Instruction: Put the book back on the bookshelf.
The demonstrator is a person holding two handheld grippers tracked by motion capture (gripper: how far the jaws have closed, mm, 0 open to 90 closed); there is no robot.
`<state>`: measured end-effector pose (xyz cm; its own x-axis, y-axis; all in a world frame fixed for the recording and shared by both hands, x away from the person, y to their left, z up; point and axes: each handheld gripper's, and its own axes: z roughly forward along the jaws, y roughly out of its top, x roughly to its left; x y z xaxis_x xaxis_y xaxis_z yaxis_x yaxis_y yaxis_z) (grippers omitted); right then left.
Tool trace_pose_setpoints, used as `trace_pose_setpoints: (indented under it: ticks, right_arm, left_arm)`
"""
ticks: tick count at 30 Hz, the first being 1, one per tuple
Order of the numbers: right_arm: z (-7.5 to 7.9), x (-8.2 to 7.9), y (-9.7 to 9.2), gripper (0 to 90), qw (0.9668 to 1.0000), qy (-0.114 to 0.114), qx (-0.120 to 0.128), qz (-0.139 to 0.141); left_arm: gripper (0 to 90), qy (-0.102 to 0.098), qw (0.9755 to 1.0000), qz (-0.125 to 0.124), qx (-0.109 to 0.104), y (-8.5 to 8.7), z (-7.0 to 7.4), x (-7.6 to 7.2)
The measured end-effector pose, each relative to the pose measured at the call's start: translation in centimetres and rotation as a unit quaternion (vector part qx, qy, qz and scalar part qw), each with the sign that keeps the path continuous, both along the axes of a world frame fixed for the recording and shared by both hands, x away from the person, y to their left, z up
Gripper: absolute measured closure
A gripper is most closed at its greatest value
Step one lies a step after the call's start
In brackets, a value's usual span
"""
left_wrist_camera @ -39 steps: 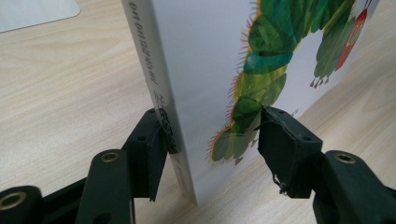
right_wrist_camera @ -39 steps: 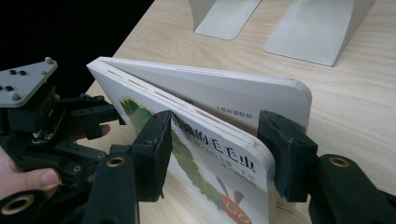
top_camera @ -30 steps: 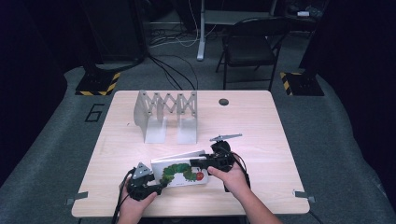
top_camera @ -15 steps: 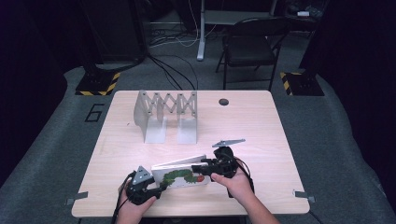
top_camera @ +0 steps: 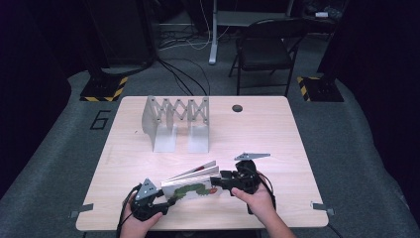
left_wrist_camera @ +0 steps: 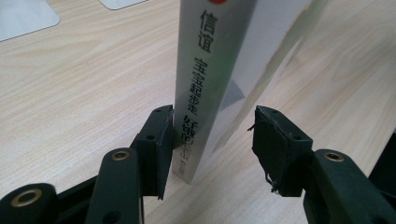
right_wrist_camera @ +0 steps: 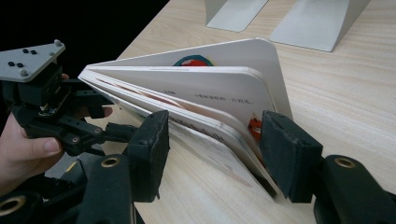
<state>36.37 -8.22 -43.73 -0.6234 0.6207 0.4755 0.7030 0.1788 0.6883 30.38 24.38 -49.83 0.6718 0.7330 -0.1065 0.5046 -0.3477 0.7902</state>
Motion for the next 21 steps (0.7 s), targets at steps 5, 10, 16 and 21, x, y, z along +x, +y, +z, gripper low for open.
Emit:
trace_pose_setpoints:
  ticks: [5,10,16,21]
  right_arm:
    - [-0.2,-0.2,-0.4,42.5,0.9999,-0.005,0.008,-0.008]
    - [-0.9,-0.7,-1.6,42.3,0.9995,-0.008,0.017,-0.024]
    - [-1.5,-1.0,-2.1,43.8,0.9992,-0.010,0.005,-0.037]
    - [-2.9,-0.9,-2.6,47.0,0.9980,0.000,-0.026,-0.058]
  left_arm:
    - [52.0,-0.004,1.0000,-0.006,0.000,0.1,0.0,-0.3]
    - [57.5,-0.009,0.9999,-0.009,-0.004,0.0,-0.1,-0.5]
    - [60.0,-0.016,0.9997,-0.018,0.009,-0.7,0.0,-0.7]
    - [65.5,-0.028,0.9987,-0.034,0.026,-1.5,0.0,-1.2]
